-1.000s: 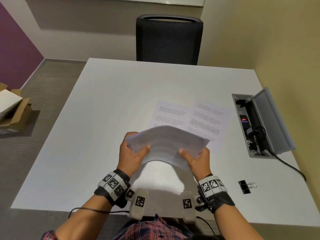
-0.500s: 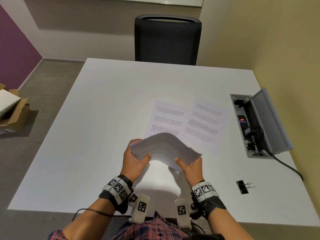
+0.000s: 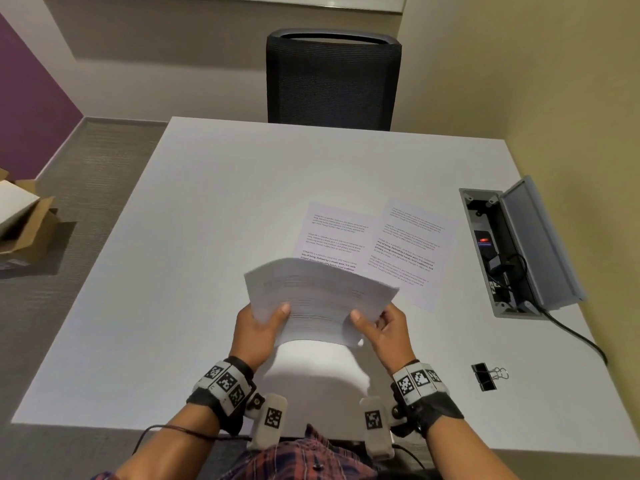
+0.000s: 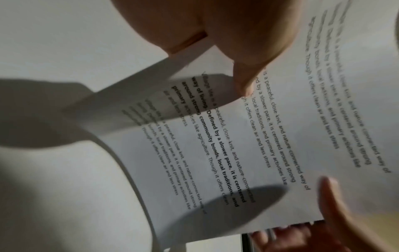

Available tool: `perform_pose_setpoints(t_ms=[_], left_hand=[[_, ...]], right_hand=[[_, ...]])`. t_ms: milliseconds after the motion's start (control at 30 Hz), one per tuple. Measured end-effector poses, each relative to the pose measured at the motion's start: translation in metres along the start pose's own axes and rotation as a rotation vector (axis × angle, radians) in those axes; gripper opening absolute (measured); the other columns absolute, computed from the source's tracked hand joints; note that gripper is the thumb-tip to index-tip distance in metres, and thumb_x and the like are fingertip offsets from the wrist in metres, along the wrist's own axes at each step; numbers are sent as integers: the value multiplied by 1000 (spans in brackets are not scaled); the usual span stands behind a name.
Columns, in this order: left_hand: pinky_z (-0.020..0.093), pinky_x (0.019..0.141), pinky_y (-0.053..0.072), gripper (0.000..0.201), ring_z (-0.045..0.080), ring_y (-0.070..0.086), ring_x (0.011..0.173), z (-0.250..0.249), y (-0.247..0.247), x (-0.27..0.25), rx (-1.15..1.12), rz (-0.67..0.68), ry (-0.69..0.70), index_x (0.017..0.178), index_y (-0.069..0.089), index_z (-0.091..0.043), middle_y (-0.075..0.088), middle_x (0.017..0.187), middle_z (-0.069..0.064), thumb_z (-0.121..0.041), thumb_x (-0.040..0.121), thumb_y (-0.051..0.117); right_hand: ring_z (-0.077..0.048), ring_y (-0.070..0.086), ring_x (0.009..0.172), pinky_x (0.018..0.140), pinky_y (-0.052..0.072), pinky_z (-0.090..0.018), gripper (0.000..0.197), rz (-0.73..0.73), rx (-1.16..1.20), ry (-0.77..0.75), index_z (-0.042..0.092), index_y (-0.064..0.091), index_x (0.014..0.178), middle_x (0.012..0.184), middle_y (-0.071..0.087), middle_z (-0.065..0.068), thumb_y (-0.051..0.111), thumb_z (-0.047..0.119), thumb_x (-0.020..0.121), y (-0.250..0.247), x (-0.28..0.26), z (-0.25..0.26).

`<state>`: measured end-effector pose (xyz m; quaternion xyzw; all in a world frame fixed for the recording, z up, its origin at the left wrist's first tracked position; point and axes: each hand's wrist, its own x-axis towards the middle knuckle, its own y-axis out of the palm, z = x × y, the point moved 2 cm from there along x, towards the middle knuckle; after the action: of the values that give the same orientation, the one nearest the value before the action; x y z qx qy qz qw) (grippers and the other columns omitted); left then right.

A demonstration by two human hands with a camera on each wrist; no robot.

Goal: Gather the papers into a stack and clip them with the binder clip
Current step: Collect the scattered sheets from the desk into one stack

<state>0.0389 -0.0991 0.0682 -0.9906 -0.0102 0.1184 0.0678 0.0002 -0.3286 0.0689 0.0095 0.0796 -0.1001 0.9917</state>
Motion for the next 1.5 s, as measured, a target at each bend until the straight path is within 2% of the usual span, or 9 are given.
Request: perform_pose_setpoints(t_ms=[100,233,400,700,966,1133,1266,1400,1500], left_hand=[[11,64,53,15,-2,70,79,-10,-10,4,8,-39,28,93,66,-25,70,91,-9,-11,86,68],[15,63,57,14,-1,68,71,-14,-23,7,-25,-124,7,98,64,-12,68,86,-6,-4,87,65],[25,74,51,20,13,65,87,-4,-44,11,9,-186,-20,104,64,-12,68,91,-5,-8,85,69],[40,89,50,28,28,64,93,7,-70,16,56,-301,-77,110,65,-3,69,101,14,-7,83,69],[29,81,46,24,14,63,86,1,-63,18,21,-365,-83,107,62,-10,67,92,-2,-5,85,68],[33,85,47,28,21,64,89,4,-63,19,21,-389,-102,111,62,-7,68,94,2,-5,85,68],[36,87,47,27,25,63,91,6,-67,18,29,-394,-107,111,63,-8,68,97,7,-5,84,69],[37,88,47,26,26,63,92,8,-71,17,22,-395,-114,109,63,-11,67,97,5,-7,84,69],[36,85,47,25,27,63,93,8,-74,15,4,-395,-114,108,62,-12,67,92,-2,-7,84,69]], right_hand=[[-8,66,82,76,54,-18,41,-47,6,-30,13,62,103,90,72,4,78,38,75,-11,7,5],[-14,63,80,84,55,-36,26,-363,-187,148,9,62,102,90,66,-6,71,25,85,-40,32,-14],[-33,56,113,97,44,-40,50,-633,-493,446,6,54,121,121,63,-15,68,37,84,-85,61,-47],[-42,32,135,107,33,-57,104,-638,-691,747,-5,13,147,147,34,-27,70,48,78,-105,108,-56],[-40,39,130,101,40,-57,109,-614,-771,747,-2,-4,150,143,35,-27,74,30,80,-89,130,-51],[-41,58,112,91,52,-47,80,-609,-586,748,4,17,145,132,50,-27,64,5,80,-90,130,-45],[-33,57,108,79,49,-38,75,-572,-376,686,9,26,143,133,49,-15,70,7,82,-82,118,-35],[-32,47,128,102,40,-38,75,-510,-271,538,12,32,143,144,44,-13,74,11,81,-58,109,-29],[-33,50,124,94,40,-30,73,-451,-276,512,11,35,141,139,48,-14,75,10,80,-35,103,-38]])
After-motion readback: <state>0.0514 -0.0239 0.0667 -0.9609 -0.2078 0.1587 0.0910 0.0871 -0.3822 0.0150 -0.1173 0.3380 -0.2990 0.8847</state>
